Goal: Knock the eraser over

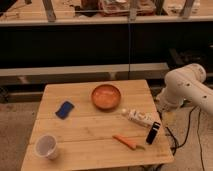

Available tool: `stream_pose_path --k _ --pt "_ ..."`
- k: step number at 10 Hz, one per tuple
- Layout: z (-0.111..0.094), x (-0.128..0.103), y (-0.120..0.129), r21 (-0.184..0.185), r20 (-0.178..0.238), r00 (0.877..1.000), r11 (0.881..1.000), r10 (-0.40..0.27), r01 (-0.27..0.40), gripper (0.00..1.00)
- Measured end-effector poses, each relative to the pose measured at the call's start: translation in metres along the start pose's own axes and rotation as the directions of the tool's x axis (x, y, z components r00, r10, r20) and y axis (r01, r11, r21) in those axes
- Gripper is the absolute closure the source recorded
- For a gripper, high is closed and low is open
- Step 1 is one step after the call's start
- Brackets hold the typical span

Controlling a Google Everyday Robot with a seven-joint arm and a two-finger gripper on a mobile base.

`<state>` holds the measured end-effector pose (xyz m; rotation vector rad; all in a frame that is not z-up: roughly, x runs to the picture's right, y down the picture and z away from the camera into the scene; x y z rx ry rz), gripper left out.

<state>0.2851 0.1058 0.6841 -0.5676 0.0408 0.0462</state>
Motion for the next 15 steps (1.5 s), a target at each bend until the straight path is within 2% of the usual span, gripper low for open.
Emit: stream_pose_path --k 11,15 --pt "0.000 0.000 0.000 0.000 0.000 1.000 1.000 0.000 0.000 0.20" --pt "0.023 0.002 0.013 0.006 0.013 1.000 1.000 -0.007 0.007 0.20"
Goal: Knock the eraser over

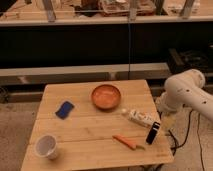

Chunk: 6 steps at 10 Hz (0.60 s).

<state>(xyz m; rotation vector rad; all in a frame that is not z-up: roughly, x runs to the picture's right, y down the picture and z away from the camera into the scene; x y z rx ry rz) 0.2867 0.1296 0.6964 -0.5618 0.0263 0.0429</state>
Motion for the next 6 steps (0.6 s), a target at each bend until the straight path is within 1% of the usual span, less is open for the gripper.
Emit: stream_pose_path --k 1,2,3,4,6 --pt "0.000 0.000 0.001 0.000 0.002 1.000 1.000 0.000 0.000 0.20" --pt "0.001 0.000 0.002 0.001 0.003 1.000 1.000 -0.001 0.001 0.16" --pt "0.003 0.001 0.005 0.002 0.006 1.000 1.000 -0.003 0.003 0.09" --pt "0.008 0.003 0.009 -0.001 0.010 1.000 1.000 -0.002 0.002 0.07" --pt "0.016 0.006 0.014 -0.001 0.017 1.000 1.000 -0.002 0.002 0.07"
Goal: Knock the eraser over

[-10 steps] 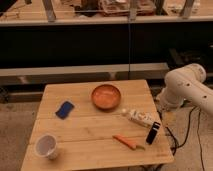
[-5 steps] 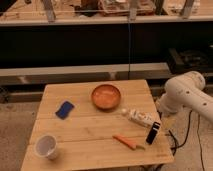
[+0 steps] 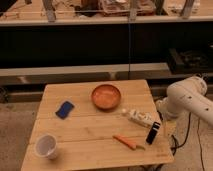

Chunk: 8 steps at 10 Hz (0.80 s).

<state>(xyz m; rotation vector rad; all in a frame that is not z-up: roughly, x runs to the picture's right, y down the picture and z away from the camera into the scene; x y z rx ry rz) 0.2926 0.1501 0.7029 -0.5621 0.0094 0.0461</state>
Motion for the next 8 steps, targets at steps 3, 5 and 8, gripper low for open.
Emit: stream_pose_path --k 3,5,8 --pt "0.012 0.009 0.005 0.012 0.006 1.000 1.000 -0.004 0.004 0.07" --pt "0.018 0.008 0.006 0.015 0.013 1.000 1.000 -0.014 0.013 0.07" --pt "0.031 0.007 0.009 0.023 0.021 0.999 0.999 -0.027 0.027 0.07"
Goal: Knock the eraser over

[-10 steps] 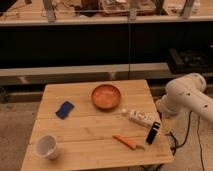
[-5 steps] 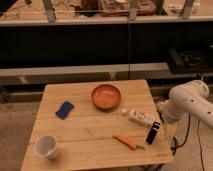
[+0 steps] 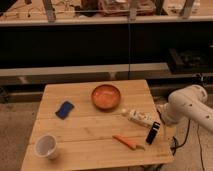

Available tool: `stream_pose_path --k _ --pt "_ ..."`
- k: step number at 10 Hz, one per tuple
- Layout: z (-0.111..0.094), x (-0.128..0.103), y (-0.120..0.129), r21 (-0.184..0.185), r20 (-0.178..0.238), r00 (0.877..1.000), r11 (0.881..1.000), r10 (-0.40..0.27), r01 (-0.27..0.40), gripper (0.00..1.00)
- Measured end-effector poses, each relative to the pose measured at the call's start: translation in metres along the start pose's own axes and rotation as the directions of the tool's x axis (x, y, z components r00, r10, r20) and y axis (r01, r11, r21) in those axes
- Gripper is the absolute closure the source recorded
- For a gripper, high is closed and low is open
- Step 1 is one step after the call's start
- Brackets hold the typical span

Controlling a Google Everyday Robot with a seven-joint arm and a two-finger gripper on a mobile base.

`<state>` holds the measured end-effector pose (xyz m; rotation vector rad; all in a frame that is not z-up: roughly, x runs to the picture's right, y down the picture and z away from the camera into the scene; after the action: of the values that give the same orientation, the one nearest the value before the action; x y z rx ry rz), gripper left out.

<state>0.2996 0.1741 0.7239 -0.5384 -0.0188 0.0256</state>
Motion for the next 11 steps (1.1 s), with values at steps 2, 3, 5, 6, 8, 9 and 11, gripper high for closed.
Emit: stream_pose_path --k 2,3,5,6,8,9,11 --pt "0.007 -0.002 0.001 0.010 0.002 1.000 1.000 -0.015 0.015 0.07" --pt "0.009 -0.004 0.001 0.011 0.003 1.000 1.000 -0.022 0.022 0.07" --pt "0.016 -0.010 0.003 0.014 0.008 0.999 0.999 -0.034 0.034 0.07" --pt "0.021 -0.007 0.003 0.016 0.009 0.999 0.999 -0.036 0.036 0.07" --pt "0.029 -0.001 0.007 0.016 0.012 0.999 0.999 -0.038 0.038 0.07" --pt "0.030 -0.001 0.005 0.019 0.009 0.999 0.999 -0.045 0.045 0.07" --pt "0.035 -0.005 0.005 0.021 0.013 0.999 0.999 -0.050 0.050 0.07"
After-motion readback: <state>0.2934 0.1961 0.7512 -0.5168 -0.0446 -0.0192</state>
